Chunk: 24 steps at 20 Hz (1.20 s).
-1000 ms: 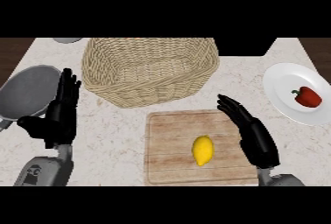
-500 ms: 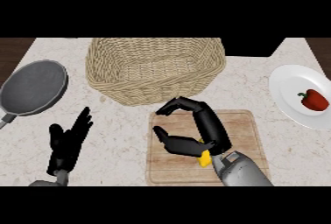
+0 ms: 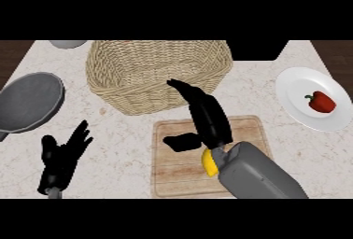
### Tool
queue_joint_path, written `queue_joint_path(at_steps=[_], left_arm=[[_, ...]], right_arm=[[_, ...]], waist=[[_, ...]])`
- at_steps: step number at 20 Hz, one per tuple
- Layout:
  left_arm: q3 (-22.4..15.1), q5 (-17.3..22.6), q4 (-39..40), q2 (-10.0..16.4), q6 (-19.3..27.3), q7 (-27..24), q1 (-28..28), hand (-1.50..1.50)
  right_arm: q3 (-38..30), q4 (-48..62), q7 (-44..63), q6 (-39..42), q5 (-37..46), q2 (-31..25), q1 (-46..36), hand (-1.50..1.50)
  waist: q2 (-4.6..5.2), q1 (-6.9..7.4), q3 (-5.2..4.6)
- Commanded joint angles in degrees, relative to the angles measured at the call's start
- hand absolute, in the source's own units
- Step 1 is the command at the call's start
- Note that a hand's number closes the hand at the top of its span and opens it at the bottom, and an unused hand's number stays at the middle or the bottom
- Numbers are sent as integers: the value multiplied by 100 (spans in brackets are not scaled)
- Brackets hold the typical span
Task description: Pick the lemon from the cutting board and place it in the basket
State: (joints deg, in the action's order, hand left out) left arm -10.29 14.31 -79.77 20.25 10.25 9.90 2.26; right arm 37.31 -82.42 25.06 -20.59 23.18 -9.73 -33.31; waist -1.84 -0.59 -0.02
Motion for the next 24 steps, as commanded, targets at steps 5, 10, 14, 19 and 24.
queue_joint_path(at_steps=[5, 10, 14, 19, 24], left_arm=[[46, 119, 361, 20, -72, 222, 364, 0], [-65, 47, 236, -57, -33, 185, 509, 0], [21, 89, 235, 29, -158, 11, 628, 0], [29, 68, 173, 68, -130, 187, 523, 0], [110, 120, 31, 166, -211, 150, 705, 0]], right_arm=[[-43, -765, 2637, 2244, 484, -922, -1677, -150], [-427, -1264, 3688, 4071, -758, -1196, -2280, -150], [-585, -1286, 4384, 5003, -1745, -1326, -2491, -150], [-586, -1412, 4845, 5378, -2652, -1729, -2581, -150], [-720, -1558, 5211, 5320, -3512, -2088, -2949, -150]], waist=[[11, -182, -47], [42, -175, -28], [57, -146, -36], [71, -206, -24], [73, -100, -22]])
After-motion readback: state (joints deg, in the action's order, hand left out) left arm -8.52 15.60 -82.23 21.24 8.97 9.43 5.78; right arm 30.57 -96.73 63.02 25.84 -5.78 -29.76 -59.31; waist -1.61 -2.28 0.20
